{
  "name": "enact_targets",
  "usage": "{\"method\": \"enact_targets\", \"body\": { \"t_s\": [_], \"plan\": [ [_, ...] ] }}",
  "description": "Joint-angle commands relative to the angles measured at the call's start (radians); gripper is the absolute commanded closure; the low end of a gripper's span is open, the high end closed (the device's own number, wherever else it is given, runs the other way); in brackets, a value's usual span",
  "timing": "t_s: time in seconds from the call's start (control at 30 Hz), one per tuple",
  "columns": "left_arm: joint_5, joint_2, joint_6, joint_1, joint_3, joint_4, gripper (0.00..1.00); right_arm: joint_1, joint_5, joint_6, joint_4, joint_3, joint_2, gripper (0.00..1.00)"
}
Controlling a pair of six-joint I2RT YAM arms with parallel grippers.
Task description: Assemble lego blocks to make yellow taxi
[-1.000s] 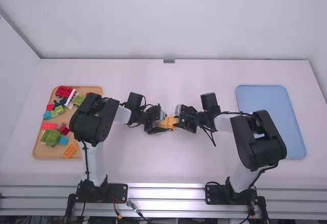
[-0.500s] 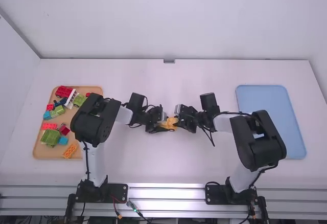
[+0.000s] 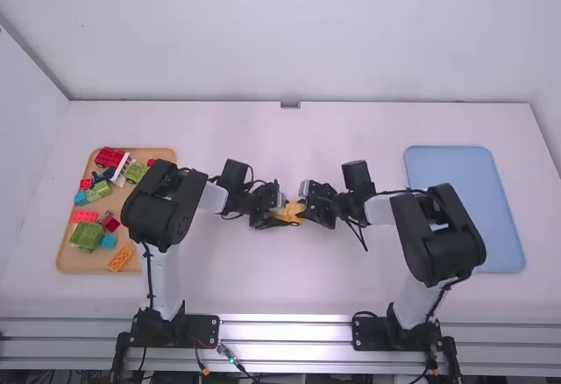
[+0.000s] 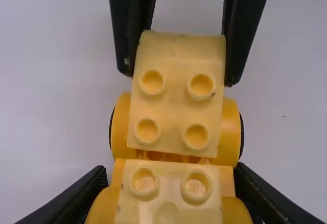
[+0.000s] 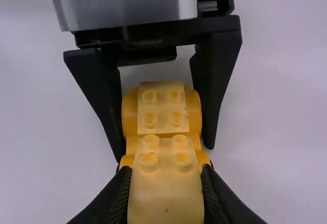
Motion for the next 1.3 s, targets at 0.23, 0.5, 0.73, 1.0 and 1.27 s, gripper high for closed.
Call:
{"method": "enact_targets", "body": {
  "t_s": [0.23, 0.5, 0.73, 1.0, 1.27],
  "plan": [
    [0.057, 0.016, -0.002, -0.006, 0.001, -0.019, 0.46, -0.011, -0.015, -0.022, -0.003, -0.002, 0.040, 0.80],
    [0.053, 0.016, -0.006, -0.006, 0.002, -0.021, 0.47, -0.014, -0.093, -0.017, 0.020, 0.032, 0.040, 0.80],
    [0.054, 0.016, -0.009, -0.006, 0.000, -0.024, 0.47, 0.001, -0.079, -0.017, -0.002, 0.043, 0.040, 0.79],
    [0.054, 0.016, -0.010, -0.006, 0.002, -0.024, 0.47, 0.002, -0.050, -0.025, -0.067, 0.043, 0.040, 0.79],
    [0.056, 0.016, -0.018, -0.006, 0.005, -0.020, 0.47, 0.031, 0.023, -0.024, -0.066, 0.037, 0.044, 0.74]
  ]
}}
